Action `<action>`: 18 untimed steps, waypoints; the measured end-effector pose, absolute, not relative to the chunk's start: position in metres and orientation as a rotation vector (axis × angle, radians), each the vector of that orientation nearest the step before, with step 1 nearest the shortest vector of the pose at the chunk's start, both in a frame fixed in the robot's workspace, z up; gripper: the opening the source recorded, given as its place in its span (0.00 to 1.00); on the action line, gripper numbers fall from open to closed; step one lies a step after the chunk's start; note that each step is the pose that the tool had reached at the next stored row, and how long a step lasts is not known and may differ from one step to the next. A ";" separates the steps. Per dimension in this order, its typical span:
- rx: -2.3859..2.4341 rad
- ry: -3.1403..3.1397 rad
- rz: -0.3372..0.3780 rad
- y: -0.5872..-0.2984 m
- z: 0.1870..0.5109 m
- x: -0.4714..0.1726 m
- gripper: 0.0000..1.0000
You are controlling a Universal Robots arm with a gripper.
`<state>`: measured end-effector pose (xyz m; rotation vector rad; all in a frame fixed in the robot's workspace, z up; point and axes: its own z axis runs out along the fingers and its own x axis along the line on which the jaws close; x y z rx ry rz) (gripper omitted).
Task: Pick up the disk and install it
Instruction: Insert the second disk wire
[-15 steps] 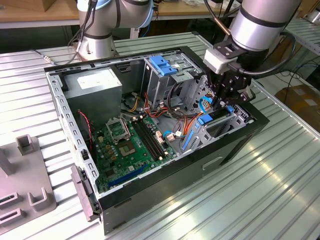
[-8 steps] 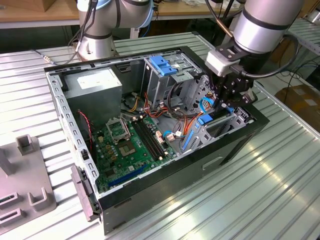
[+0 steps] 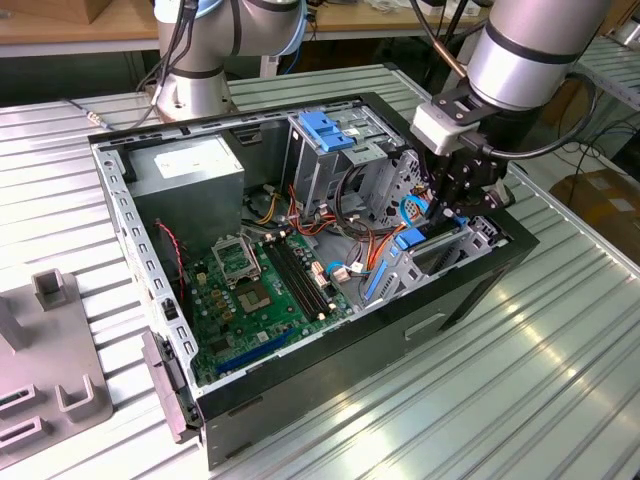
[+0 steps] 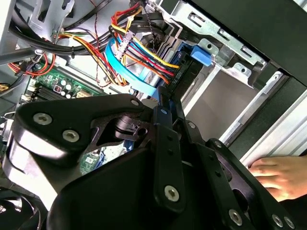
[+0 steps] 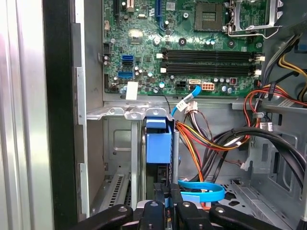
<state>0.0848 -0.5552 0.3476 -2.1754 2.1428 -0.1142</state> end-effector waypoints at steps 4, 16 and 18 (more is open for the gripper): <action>-2.173 2.143 -0.111 -0.555 0.346 0.085 0.16; -2.169 2.142 -0.106 -0.555 0.348 0.085 0.16; -2.166 2.140 -0.100 -0.555 0.347 0.085 0.16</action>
